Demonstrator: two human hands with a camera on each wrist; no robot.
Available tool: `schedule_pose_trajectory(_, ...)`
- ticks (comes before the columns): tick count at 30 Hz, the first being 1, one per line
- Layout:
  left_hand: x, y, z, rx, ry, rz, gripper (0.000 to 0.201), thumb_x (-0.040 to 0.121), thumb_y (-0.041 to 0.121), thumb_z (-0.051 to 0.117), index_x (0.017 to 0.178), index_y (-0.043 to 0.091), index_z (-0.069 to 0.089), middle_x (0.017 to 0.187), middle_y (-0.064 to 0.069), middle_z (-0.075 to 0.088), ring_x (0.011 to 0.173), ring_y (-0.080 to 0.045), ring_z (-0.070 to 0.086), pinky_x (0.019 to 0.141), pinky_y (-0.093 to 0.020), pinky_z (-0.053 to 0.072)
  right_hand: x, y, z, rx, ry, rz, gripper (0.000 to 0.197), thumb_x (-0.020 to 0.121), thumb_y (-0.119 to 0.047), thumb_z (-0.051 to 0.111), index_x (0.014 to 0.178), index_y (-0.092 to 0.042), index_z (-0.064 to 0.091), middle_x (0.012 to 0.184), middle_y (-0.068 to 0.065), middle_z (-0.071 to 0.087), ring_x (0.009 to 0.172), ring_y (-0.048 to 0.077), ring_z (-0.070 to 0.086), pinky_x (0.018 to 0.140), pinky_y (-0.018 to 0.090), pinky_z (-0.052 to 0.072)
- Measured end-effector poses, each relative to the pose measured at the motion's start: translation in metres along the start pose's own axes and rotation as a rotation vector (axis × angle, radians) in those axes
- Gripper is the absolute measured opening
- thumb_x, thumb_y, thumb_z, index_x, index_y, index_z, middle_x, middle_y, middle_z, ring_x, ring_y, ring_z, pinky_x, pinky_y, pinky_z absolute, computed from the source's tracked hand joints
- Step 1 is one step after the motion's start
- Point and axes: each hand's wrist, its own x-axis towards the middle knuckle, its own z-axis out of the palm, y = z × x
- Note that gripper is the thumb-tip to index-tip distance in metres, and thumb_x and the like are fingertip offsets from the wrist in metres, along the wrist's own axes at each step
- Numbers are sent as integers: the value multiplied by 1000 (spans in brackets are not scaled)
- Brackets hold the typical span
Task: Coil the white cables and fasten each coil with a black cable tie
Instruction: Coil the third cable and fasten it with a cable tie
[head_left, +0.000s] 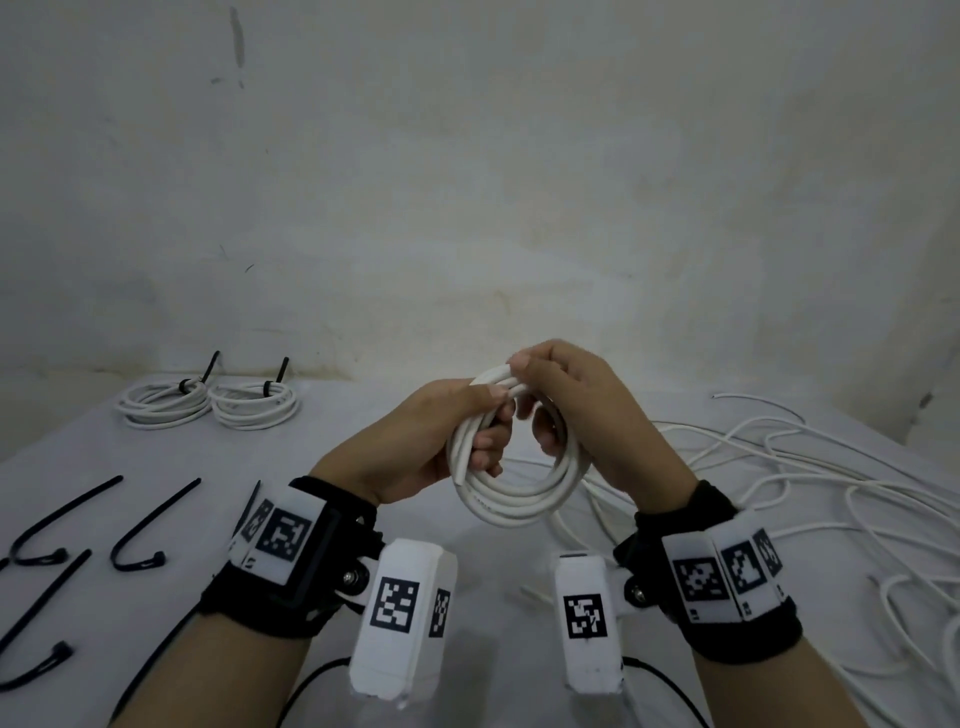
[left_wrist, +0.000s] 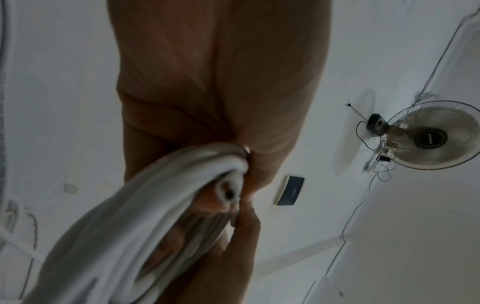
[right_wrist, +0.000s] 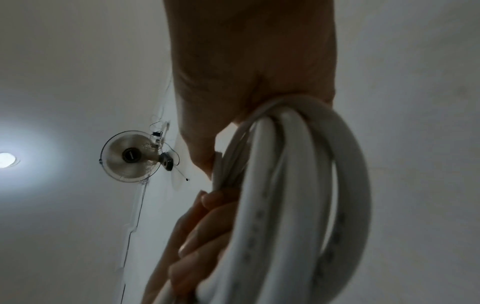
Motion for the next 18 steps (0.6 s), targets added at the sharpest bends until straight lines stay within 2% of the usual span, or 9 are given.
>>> schedule_pose_trajectory(2,-2,2,-3,4,0,-15,20,85,28,46,79,9,50,54,4,42,46,-8,42,56,-23,49,0,2,4,96,-18,140,39,88,-41,60,69,-8,55,50,3,43,38,14,36,40,23,33)
schedule_pose_trajectory(5,-4,4,-3,22,-2,-54,25,91,31,52,83,7,52,56,3,44,48,-9,44,58,-23,50,-2,6,12,252,45,246,42,86,-39,62,58,-11,47,49,1,28,36,11,25,39,21,26)
schedule_pose_trajectory(8,-6,7,-3,112,46,-114,33,86,39,50,87,7,59,59,0,51,53,-13,53,65,-28,52,-7,14,20,325,158,269,42,85,-36,63,57,-10,45,47,1,26,35,12,23,38,21,25)
schedule_pose_trajectory(12,-11,5,-5,315,97,-204,41,95,43,39,96,11,64,71,-2,64,72,-18,64,72,-28,54,-15,27,25,371,292,263,44,86,-34,65,54,-9,47,41,0,29,35,14,26,38,22,27)
schedule_pose_trajectory(15,-22,2,-6,373,135,-232,47,97,44,32,104,10,64,89,-6,70,85,-15,66,84,-26,53,-19,34,28,402,299,278,43,85,-34,66,54,-9,48,44,2,29,36,14,25,38,22,27)
schedule_pose_trajectory(18,-45,2,-18,431,258,-261,47,96,47,34,110,12,63,101,-7,69,96,-16,64,96,-30,47,-23,38,32,475,259,305,42,88,-34,63,58,-10,47,46,0,27,36,12,24,38,21,25)
